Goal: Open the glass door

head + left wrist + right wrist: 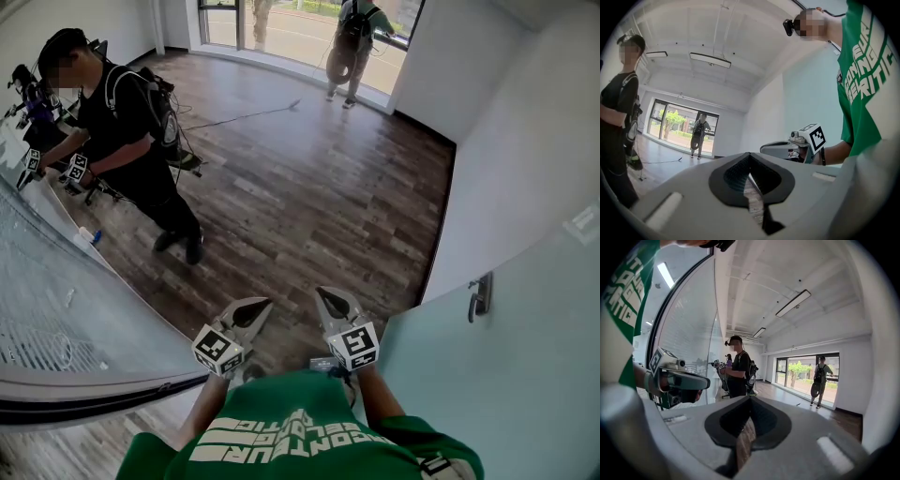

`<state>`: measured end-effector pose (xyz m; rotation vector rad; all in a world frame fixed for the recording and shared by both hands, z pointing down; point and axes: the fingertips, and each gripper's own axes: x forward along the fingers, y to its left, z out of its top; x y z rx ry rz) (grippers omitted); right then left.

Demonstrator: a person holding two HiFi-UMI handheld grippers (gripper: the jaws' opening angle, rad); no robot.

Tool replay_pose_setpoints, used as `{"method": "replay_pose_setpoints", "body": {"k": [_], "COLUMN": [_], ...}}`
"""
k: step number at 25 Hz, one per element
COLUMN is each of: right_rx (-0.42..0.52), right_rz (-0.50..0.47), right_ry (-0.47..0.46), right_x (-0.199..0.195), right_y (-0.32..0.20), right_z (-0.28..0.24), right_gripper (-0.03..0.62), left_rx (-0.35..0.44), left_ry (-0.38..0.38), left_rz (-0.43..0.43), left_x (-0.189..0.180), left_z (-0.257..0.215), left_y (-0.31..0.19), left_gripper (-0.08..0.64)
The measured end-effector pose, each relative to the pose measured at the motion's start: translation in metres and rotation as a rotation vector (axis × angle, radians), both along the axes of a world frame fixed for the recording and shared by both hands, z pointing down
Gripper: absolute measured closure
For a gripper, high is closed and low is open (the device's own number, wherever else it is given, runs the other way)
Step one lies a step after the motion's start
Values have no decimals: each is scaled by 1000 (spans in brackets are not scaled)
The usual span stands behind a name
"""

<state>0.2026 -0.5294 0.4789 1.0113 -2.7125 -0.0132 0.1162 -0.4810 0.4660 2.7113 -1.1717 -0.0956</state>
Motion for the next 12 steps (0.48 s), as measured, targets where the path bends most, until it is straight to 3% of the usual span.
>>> {"method": "replay_pose_setpoints", "body": {"k": [12], "right_rx": [-22], "right_rz": [-7], "right_ry": [12], "right_x": [-5], "right_y": [-1], "right_z": [6], "right_gripper": [600], "left_rx": [2], "left_ry": [-4], "left_rz": [5], "left_x": [-8], "left_z": [4], "left_y": [-4], "left_gripper": [546]}}
